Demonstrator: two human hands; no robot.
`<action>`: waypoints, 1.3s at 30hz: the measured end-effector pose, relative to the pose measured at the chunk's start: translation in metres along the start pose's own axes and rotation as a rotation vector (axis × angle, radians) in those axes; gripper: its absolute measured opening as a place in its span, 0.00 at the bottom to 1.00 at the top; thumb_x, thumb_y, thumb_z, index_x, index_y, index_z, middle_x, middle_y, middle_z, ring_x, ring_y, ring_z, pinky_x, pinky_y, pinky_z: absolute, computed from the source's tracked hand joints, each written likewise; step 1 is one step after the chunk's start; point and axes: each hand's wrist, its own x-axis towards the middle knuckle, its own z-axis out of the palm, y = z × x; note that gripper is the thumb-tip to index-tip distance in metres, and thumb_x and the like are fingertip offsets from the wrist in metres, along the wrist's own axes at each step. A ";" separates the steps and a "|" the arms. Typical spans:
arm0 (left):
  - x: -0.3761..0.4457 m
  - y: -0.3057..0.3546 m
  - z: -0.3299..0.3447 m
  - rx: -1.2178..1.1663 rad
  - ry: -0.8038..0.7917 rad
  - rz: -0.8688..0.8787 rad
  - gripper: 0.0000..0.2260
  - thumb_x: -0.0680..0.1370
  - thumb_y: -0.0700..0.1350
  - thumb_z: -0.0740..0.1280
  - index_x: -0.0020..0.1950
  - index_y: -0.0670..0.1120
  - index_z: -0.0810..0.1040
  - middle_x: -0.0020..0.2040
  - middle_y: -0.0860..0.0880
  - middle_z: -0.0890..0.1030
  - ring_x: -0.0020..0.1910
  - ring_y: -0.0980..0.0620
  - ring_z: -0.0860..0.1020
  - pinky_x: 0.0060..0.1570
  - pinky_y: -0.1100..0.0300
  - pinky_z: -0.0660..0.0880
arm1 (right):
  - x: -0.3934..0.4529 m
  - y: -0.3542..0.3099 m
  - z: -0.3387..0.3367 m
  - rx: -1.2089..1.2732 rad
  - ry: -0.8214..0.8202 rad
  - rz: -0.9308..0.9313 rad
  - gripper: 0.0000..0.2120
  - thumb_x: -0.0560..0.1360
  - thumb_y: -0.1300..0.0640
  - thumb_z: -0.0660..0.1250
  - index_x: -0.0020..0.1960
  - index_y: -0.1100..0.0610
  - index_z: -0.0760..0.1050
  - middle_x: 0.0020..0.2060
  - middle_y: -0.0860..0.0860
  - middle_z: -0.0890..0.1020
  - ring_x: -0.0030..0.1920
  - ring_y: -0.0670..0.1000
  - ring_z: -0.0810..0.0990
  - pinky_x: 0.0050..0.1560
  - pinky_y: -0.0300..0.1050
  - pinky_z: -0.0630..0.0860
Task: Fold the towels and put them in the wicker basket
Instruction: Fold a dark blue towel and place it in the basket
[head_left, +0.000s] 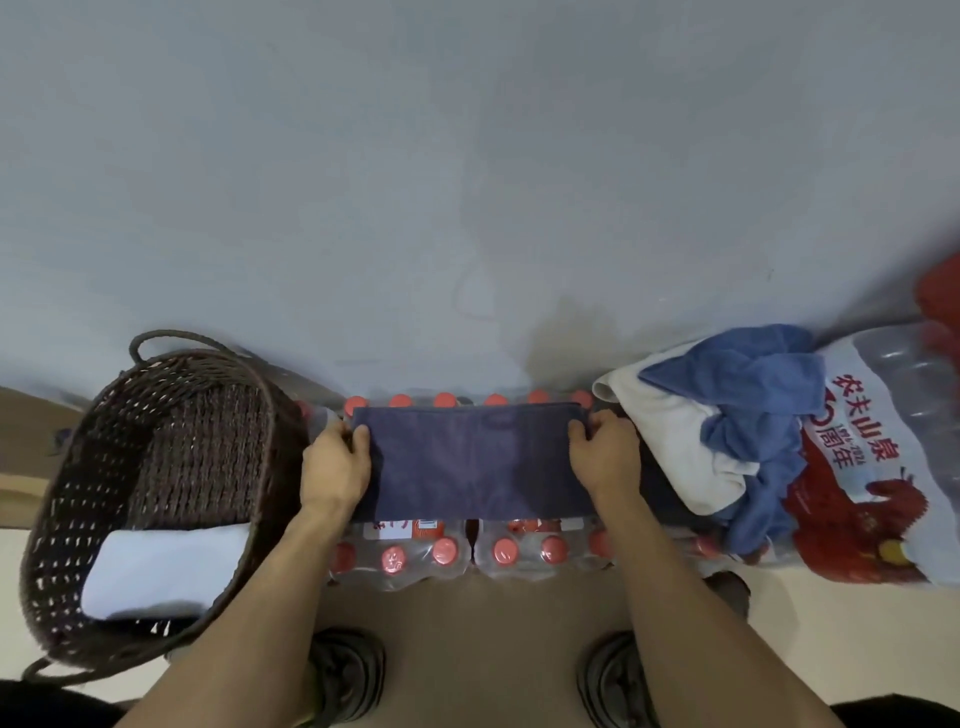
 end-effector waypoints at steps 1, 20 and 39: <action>0.000 0.000 0.001 0.002 0.006 0.013 0.10 0.81 0.49 0.62 0.44 0.45 0.72 0.43 0.40 0.82 0.44 0.37 0.80 0.41 0.56 0.69 | -0.002 -0.001 0.004 -0.004 0.025 0.015 0.11 0.78 0.55 0.65 0.42 0.62 0.73 0.43 0.63 0.80 0.43 0.63 0.79 0.40 0.48 0.69; -0.056 -0.007 0.000 0.032 0.082 -0.095 0.19 0.74 0.64 0.67 0.46 0.48 0.71 0.38 0.50 0.76 0.37 0.46 0.75 0.42 0.55 0.74 | -0.064 0.009 -0.002 0.111 0.061 0.348 0.18 0.79 0.47 0.64 0.56 0.62 0.77 0.57 0.62 0.73 0.53 0.64 0.76 0.53 0.52 0.73; -0.111 -0.024 -0.011 0.343 0.089 0.032 0.12 0.74 0.42 0.69 0.52 0.38 0.73 0.50 0.35 0.77 0.49 0.35 0.75 0.48 0.42 0.71 | -0.117 0.046 -0.032 0.100 0.023 0.269 0.05 0.72 0.59 0.69 0.46 0.58 0.75 0.43 0.55 0.77 0.48 0.59 0.78 0.45 0.46 0.71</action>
